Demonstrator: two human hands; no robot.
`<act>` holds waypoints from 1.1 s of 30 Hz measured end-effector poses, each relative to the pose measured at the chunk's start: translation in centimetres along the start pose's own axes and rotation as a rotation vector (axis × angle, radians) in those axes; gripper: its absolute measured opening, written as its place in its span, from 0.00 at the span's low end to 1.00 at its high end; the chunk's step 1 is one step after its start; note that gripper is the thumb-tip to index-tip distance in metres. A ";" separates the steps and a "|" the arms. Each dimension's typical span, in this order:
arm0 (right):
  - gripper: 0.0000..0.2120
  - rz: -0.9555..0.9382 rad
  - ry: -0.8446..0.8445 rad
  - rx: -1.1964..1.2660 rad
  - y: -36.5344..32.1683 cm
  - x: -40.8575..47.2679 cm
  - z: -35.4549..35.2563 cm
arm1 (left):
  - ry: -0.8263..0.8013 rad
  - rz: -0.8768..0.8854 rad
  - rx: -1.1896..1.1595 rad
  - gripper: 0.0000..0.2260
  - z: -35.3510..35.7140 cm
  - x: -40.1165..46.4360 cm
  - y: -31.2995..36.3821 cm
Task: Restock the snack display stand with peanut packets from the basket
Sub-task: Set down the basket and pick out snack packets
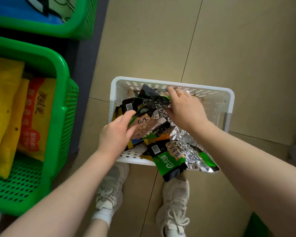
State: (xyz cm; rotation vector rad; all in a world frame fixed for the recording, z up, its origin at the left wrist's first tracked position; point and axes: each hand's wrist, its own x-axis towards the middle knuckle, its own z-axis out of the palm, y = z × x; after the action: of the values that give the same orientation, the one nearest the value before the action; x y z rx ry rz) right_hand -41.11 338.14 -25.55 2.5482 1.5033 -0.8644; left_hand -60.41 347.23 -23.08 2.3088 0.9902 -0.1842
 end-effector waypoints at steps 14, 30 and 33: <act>0.21 0.136 -0.192 0.329 -0.1 -5.3 -6.7 | -0.174 -0.200 0.165 0.08 -3.3 -1.8 3.6; 0.21 -0.064 0.287 0.731 -16.5 -28.2 -50.9 | 0.035 -0.084 0.610 0.19 -48.0 -26.3 21.7; 0.22 -0.260 0.358 0.744 -22.1 -31.2 -57.3 | 0.237 -0.156 0.634 0.21 -54.4 -32.0 23.7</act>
State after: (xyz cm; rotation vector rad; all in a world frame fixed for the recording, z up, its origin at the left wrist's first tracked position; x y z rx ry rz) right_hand -45.89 343.56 42.93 3.2063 1.9318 -1.2457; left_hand -72.51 346.98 43.31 2.8704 1.3873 -0.3322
